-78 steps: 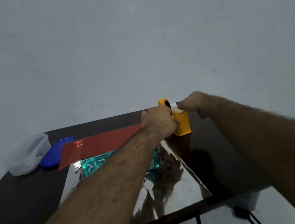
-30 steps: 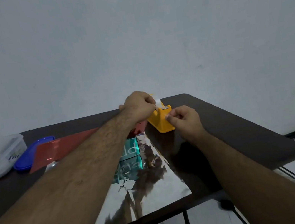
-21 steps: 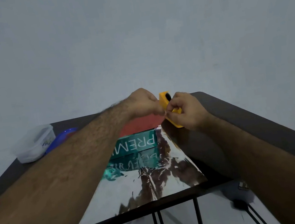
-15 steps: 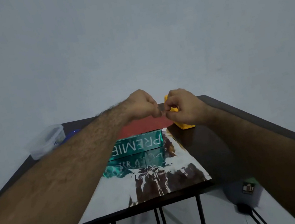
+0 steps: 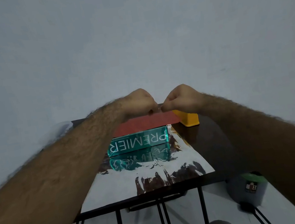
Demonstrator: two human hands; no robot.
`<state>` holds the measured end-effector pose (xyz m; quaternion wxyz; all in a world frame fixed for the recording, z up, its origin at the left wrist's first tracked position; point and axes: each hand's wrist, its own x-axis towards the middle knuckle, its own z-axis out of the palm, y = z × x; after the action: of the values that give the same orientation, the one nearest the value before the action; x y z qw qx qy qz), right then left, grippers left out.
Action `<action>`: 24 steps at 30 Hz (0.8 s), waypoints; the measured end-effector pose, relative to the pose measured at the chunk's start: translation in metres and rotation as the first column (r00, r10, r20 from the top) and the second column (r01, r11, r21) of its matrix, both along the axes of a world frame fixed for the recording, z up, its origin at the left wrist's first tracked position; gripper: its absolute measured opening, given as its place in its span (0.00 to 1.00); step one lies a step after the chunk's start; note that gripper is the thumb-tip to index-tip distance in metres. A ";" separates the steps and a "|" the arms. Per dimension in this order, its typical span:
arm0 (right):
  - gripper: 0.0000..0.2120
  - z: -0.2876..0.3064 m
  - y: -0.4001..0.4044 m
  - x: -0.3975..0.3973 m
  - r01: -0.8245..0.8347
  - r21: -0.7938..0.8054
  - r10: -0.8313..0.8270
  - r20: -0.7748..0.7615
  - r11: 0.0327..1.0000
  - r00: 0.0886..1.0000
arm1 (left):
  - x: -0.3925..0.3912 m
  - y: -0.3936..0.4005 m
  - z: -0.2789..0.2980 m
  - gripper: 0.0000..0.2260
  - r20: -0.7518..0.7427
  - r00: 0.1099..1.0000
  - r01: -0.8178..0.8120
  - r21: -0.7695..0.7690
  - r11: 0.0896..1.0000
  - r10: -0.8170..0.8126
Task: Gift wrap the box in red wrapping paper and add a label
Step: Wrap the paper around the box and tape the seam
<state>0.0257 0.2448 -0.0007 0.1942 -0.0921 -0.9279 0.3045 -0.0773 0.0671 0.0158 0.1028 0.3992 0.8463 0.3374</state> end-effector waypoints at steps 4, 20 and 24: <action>0.14 -0.023 0.023 -0.004 0.191 -0.219 -0.219 -0.111 0.957 0.969 | -0.003 -0.008 -0.004 0.05 0.052 0.998 -0.026 -0.056 0.998 0.029; 0.14 -0.121 0.017 0.002 -0.077 0.072 0.098 -0.352 0.994 0.931 | -0.028 0.002 -0.028 0.04 0.210 0.972 -0.064 -0.172 0.983 0.100; 0.15 -0.127 0.013 -0.002 -0.085 -0.131 0.033 -0.354 0.988 0.935 | -0.025 0.010 -0.028 0.05 0.246 0.963 -0.052 -0.222 0.974 0.108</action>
<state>0.0238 0.2573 -0.1274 0.3402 -0.0222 -0.8563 0.3880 -0.1020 0.0773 -0.0118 0.2399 0.3040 0.8727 0.2972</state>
